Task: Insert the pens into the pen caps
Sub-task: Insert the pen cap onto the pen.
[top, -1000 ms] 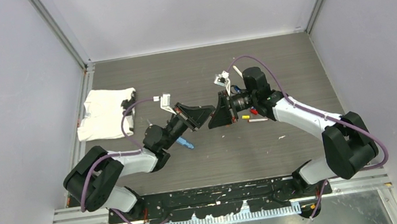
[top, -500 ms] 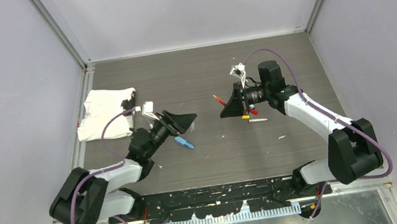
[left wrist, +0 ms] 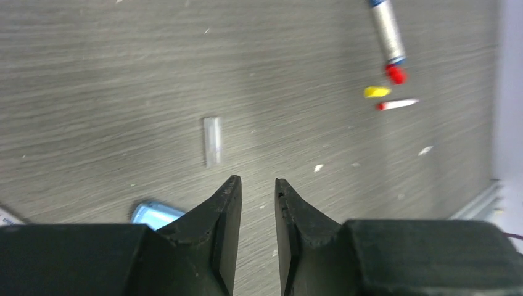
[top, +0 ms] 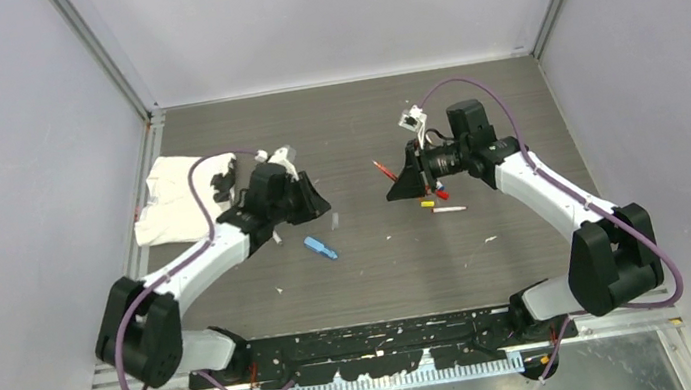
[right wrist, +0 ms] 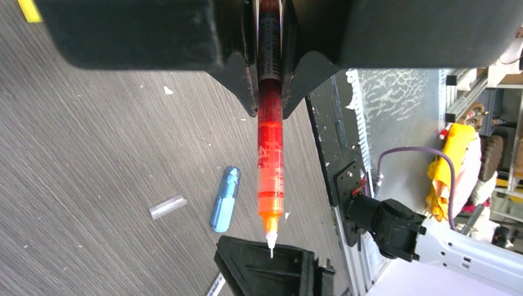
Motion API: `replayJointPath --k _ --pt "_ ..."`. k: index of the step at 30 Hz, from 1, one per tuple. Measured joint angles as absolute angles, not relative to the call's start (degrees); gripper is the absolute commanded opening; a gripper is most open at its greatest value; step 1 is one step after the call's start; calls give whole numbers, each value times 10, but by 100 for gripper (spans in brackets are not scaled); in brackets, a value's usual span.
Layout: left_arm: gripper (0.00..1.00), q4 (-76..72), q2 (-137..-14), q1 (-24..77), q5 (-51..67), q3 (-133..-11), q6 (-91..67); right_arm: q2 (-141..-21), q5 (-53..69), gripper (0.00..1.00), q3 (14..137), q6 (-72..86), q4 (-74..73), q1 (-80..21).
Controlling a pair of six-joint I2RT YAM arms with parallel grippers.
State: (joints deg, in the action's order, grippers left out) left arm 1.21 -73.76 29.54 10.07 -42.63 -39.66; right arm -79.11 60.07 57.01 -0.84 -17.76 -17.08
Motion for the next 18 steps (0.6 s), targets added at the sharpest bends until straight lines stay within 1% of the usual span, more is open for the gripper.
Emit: replayJointPath --k 6,10,18 --pt "28 184 -848 372 -11 -535 -337 -791 589 1 570 -15 -190 -161" --pt "29 237 -895 415 -53 -583 -309 -791 586 1 570 -15 -189 -157" --pt "29 294 -977 424 -102 -658 -265 -791 586 1 570 -14 -189 -155"
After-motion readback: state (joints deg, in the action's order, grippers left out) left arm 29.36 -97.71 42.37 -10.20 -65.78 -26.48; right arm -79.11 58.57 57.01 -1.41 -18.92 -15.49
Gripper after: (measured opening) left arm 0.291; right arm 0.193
